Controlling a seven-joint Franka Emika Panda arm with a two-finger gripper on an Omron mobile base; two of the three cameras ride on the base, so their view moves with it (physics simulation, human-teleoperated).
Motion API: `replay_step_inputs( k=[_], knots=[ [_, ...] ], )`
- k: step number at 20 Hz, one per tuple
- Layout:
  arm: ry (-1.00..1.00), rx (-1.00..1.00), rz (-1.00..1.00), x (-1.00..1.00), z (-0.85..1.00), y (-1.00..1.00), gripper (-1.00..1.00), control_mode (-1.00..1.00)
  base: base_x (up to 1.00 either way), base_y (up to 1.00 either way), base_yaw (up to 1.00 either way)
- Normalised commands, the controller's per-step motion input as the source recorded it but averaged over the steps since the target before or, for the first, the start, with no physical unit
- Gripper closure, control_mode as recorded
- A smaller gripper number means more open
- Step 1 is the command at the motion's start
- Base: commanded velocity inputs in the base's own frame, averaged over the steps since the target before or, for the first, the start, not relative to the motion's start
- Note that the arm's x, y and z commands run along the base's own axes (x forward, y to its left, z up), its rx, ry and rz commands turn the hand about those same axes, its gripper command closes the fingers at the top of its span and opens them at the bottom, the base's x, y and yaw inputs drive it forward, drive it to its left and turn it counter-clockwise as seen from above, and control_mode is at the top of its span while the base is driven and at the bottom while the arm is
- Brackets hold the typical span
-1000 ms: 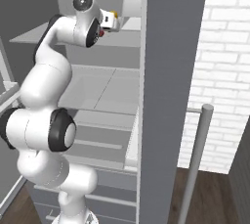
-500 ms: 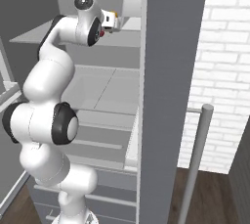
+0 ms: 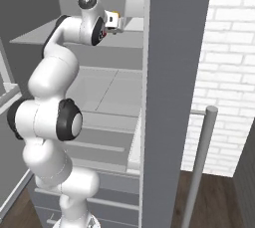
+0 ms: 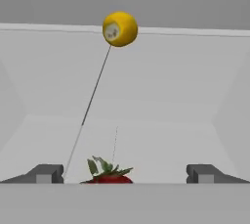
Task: Take the strawberry from the fridge and place it on top of the pancake, located on the dining counter.
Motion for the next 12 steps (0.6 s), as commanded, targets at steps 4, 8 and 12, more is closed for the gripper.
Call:
replay_step_inputs(
  k=[4,8,12],
  knots=[
    [0.03,0.00,0.00,0.19,-0.03,0.06,-1.00,-1.00,0.00,0.00,0.00],
    [0.05,0.00,0.00,0.14,-0.03,0.05,1.00,-1.00,0.00,0.00,0.00],
    [0.04,0.00,0.00,0.02,-0.04,0.01,1.00,-1.00,0.00,0.00,0.00]
  ],
)
